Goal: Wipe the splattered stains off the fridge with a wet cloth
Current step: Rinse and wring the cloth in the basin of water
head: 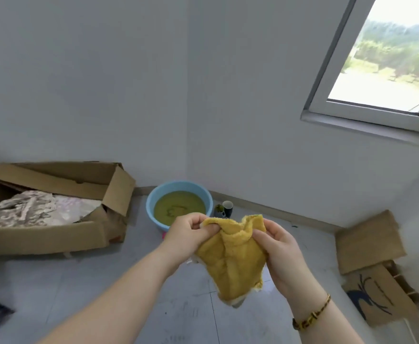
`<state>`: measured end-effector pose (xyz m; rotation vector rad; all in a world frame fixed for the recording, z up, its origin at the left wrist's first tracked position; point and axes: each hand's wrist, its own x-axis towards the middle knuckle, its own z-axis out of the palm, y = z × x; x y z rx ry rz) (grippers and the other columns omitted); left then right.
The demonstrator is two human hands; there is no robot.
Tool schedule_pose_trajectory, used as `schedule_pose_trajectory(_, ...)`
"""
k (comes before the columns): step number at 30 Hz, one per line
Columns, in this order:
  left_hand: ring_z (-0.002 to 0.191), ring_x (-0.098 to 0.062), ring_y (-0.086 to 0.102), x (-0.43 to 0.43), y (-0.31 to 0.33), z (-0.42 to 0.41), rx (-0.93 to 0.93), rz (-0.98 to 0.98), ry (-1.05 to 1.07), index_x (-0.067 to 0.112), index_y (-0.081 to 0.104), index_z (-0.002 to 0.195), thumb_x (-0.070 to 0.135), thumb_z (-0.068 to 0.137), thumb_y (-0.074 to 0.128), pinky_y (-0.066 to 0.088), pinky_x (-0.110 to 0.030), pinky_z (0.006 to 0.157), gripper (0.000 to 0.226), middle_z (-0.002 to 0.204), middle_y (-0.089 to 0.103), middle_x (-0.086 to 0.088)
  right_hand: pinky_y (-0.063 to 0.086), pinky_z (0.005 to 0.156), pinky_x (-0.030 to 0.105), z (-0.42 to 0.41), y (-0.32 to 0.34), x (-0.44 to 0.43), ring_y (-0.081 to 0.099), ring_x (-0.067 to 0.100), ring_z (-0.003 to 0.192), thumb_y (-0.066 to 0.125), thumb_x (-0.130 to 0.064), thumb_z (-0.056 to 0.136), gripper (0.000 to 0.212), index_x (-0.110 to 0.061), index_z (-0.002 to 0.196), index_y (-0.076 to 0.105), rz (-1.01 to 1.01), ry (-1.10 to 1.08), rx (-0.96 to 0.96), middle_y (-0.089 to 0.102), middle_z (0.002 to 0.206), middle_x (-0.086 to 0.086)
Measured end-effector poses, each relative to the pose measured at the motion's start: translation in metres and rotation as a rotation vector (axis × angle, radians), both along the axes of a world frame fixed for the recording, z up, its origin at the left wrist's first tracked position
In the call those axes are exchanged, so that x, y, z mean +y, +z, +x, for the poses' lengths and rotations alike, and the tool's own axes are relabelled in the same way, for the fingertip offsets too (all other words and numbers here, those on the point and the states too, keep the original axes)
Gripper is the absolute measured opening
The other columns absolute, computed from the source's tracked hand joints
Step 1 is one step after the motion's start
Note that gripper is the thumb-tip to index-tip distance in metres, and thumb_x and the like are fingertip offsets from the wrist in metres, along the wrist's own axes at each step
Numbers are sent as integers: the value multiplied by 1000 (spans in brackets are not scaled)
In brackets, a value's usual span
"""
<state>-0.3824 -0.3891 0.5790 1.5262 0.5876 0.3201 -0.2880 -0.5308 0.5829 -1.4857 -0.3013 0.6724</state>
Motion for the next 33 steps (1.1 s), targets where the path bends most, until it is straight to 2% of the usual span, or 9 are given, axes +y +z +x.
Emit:
schedule_pose_trajectory(4, 64, -8, 55, 61, -16, 25, 39, -58, 52, 18, 61, 77, 24, 89, 55, 45, -13, 52, 14, 71, 61, 4, 49, 65, 27, 39, -8, 60, 61, 18, 81, 50, -3, 90, 17, -16, 89, 61, -19, -36, 9, 66, 87, 4)
schedule_pose_trajectory(8, 76, -16, 57, 145, -46, 65, 128, -85, -44, 21, 62, 86, 36, 90, 50, 45, -29, 71, 20, 82, 62, -1, 52, 70, 32, 81, -29, 145, 60, 22, 82, 49, -4, 91, 16, -15, 89, 60, -54, -71, 4, 64, 87, 6)
schedule_pose_trajectory(10, 79, -12, 59, 188, -58, 89, 121, -66, -126, 18, 62, 91, 38, 87, 54, 47, -25, 74, 22, 85, 63, 2, 52, 66, 29, 101, -40, 192, 59, 20, 79, 48, -5, 92, 16, -15, 89, 59, -45, -100, 8, 63, 85, 6)
schedule_pose_trajectory(14, 89, -11, 59, 289, -89, 151, 171, -3, -303, 21, 57, 100, 25, 75, 73, 50, -24, 80, 30, 91, 62, 6, 51, 64, 29, 149, -72, 299, 57, 18, 75, 45, -5, 94, 18, -15, 85, 58, -73, -202, 74, 61, 83, 6)
schedule_pose_trajectory(19, 89, -9, 58, 376, -141, 212, 274, 31, -312, 21, 57, 101, 11, 76, 72, 49, -19, 77, 31, 95, 61, 5, 49, 69, 28, 205, -116, 378, 55, 15, 78, 47, -8, 93, 21, -22, 80, 56, -180, -240, 62, 58, 84, 1)
schedule_pose_trajectory(22, 89, -18, 62, 412, -193, 242, 302, -66, -217, 19, 62, 96, 8, 76, 70, 52, -27, 78, 24, 98, 66, -6, 48, 70, 30, 242, -167, 411, 55, 15, 81, 49, -11, 93, 19, -24, 82, 56, -228, -209, 92, 59, 87, 0)
schedule_pose_trajectory(28, 77, -19, 64, 447, -330, 270, 307, -319, 59, 16, 62, 84, 5, 77, 69, 53, -28, 68, 15, 84, 67, -4, 49, 81, 37, 278, -315, 448, 57, 23, 94, 52, -16, 92, 10, -21, 92, 61, -296, -116, 206, 63, 98, 5)
schedule_pose_trajectory(30, 76, -17, 64, 455, -385, 275, 354, -296, 86, 15, 63, 85, 6, 76, 70, 51, -27, 67, 15, 84, 67, -3, 47, 84, 38, 283, -370, 457, 56, 25, 98, 55, -17, 91, 10, -18, 98, 62, -352, -104, 239, 62, 105, 7)
schedule_pose_trajectory(33, 82, -16, 63, 464, -467, 285, 453, -147, 42, 9, 63, 100, 11, 75, 73, 51, -23, 72, 28, 91, 66, -3, 45, 78, 29, 289, -445, 464, 53, 19, 92, 63, -15, 85, 16, -19, 99, 58, -470, 34, 158, 58, 110, 7)
